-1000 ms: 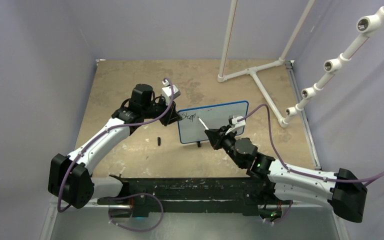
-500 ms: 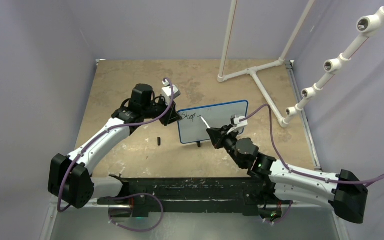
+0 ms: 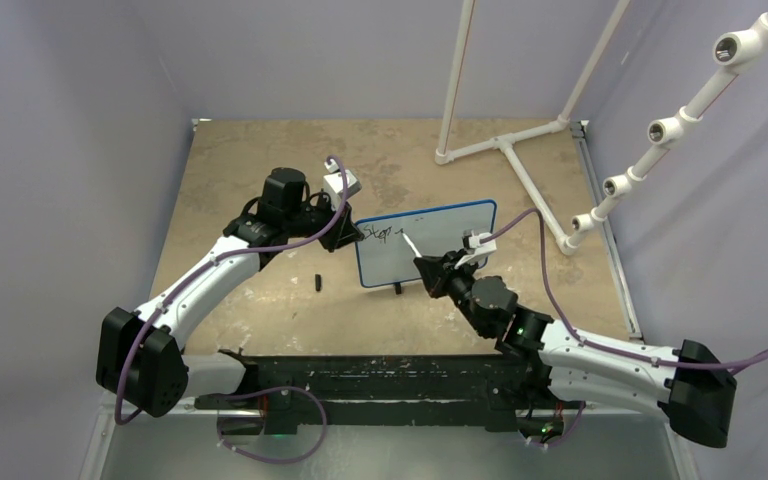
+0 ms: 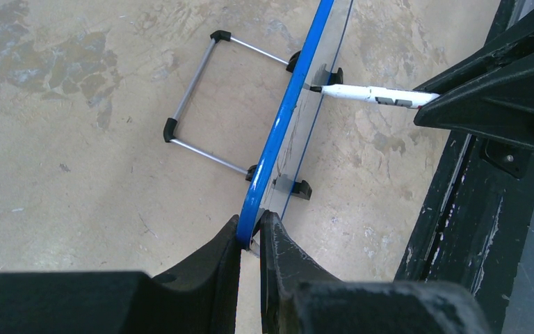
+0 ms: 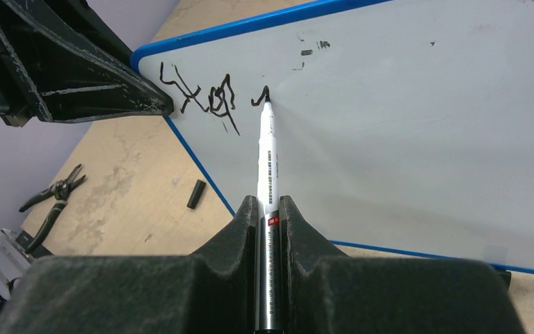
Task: Write a sentence on the whiteboard
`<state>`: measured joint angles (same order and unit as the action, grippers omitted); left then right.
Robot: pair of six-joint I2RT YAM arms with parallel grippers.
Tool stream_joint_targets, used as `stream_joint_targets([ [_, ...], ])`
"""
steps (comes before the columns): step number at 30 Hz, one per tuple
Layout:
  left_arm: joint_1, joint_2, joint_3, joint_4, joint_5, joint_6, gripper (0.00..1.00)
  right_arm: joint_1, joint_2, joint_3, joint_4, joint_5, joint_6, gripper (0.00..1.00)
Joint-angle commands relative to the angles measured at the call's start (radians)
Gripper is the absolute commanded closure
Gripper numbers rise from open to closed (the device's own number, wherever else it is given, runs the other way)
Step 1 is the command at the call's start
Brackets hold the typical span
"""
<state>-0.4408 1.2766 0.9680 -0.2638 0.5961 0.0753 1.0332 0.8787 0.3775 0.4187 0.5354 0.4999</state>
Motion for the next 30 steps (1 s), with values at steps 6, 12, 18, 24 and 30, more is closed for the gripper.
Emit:
stream_joint_targets([
  [6, 0.001, -0.026, -0.006, 0.007, -0.022, 0.04, 1.0, -0.004, 0.024, -0.002, -0.006, -0.016, 0.035, 1.0],
  [12, 0.001, -0.025, -0.006, 0.007, -0.022, 0.04, 1.0, -0.003, 0.024, -0.009, -0.019, -0.026, 0.046, 1.0],
  [18, 0.001, -0.026, -0.005, 0.008, -0.021, 0.041, 1.0, -0.004, 0.016, -0.011, -0.049, -0.022, 0.056, 1.0],
  [24, 0.001, -0.026, -0.006, 0.008, -0.022, 0.038, 1.0, -0.003, -0.009, -0.009, -0.073, 0.01, 0.061, 1.0],
  [30, 0.001, -0.026, -0.006, 0.007, -0.022, 0.038, 1.0, -0.004, -0.03, 0.013, -0.055, 0.029, 0.029, 1.0],
])
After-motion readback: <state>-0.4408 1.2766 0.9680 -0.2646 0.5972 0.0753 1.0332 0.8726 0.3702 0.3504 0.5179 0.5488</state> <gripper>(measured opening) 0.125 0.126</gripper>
